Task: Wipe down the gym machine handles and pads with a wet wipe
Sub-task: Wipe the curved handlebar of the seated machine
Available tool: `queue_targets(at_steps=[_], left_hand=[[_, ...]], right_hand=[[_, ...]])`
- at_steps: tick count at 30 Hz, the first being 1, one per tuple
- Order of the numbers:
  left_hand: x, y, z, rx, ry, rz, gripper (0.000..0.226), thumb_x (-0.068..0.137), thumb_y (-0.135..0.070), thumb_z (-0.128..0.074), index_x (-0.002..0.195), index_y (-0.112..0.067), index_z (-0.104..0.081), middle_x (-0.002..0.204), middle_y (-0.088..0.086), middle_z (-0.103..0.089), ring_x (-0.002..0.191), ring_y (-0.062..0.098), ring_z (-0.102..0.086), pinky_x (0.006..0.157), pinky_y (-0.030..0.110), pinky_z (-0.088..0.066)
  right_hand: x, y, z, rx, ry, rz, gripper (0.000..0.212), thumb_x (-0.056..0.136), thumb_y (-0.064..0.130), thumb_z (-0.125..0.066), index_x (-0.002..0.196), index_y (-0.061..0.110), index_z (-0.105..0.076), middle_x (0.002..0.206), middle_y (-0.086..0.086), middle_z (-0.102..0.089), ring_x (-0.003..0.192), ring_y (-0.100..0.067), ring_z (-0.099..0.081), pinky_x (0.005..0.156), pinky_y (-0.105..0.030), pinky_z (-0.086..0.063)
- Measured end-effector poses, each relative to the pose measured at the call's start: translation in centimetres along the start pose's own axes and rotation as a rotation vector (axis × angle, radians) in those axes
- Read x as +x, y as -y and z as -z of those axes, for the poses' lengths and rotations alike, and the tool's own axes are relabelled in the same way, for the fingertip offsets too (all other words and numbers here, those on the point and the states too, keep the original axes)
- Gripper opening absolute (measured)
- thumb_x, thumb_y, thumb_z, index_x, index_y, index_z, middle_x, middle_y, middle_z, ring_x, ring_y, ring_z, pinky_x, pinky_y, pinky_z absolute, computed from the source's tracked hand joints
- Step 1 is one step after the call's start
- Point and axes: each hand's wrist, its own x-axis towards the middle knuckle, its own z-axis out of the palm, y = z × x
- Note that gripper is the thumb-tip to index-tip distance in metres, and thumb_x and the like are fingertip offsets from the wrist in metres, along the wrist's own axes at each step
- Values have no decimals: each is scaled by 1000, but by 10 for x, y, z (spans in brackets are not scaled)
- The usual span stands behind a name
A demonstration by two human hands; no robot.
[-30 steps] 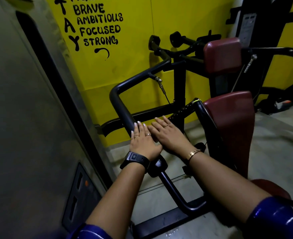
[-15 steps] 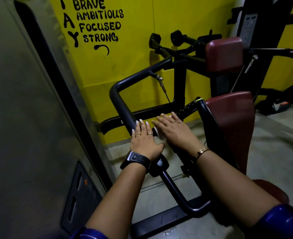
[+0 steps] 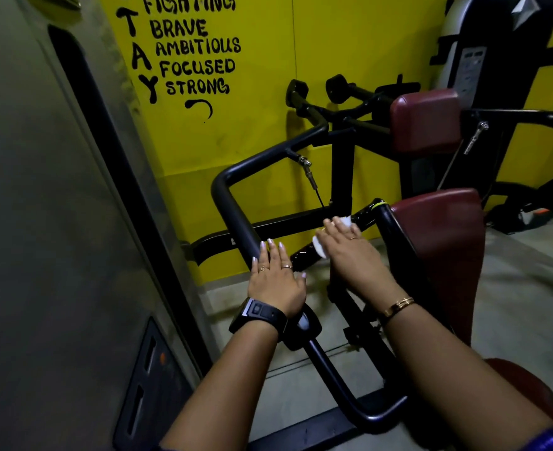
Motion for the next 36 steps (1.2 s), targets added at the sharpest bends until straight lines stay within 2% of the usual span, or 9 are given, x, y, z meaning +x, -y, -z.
queue_targets(at_steps=[3,8,11,15,18,21,29,33,36], left_hand=[[0,-1,1,6,9,5,71,104,-42,-26,154,-4,9,162,13,15,149,27,16,120,40,6],[0,-1,2,-4,16,12,69,104,-36,-27,154,-6,8,162,12,14,150,25,15,120,39,6],[-1,-1,2,-1,13,9,70,104,-39,-27,154,-5,9,162,12,14,150,25,14,120,39,5],[-1,-1,0,-9,6,16,71,104,-39,-28,154,-6,9,162,12,14,150,25,14,120,39,6],[0,-1,0,-15,5,21,70,104,-38,-27,154,-6,8,162,12,13,150,25,14,120,39,6],[1,-1,0,-21,-2,18,67,104,-35,-26,155,-6,7,163,12,12,150,25,13,120,39,5],[0,-1,-1,-22,-11,15,71,103,-39,-28,155,-6,7,163,12,12,150,26,13,120,40,6],[0,-1,-1,-27,-16,13,66,103,-34,-26,155,-6,6,163,12,11,150,25,12,120,40,5],[-1,-1,0,-24,-14,11,66,104,-34,-25,155,-6,6,163,12,11,150,25,12,120,40,5]], right_hand=[[-1,3,-3,-6,-16,-36,85,89,10,-59,154,16,-4,161,-12,8,148,-26,7,119,-37,1],[-3,21,-6,110,36,216,82,85,-6,-55,153,24,-21,162,-4,2,149,-22,-2,119,-35,-4],[-2,4,1,115,-54,70,70,88,-2,-53,151,18,-28,159,-7,-19,148,-22,-10,118,-32,-5],[-3,0,0,8,-70,-111,71,93,7,-46,154,12,-9,160,-18,-1,148,-29,5,118,-37,6],[-6,21,-13,43,-13,9,83,89,13,-52,154,13,0,159,-19,13,146,-29,17,112,-36,14],[-4,29,-16,70,-16,187,69,90,12,-52,151,20,-21,161,-8,-10,149,-20,1,115,-32,9],[-4,3,-12,-1,-107,-173,73,90,11,-50,153,9,-14,160,-20,0,148,-31,7,117,-39,8],[1,29,-11,109,30,98,75,83,42,-12,150,12,-27,160,-10,-17,149,-21,-4,118,-33,4],[6,24,-8,256,11,71,86,77,50,-1,140,13,-46,151,-6,-38,145,-17,-21,117,-29,-2]])
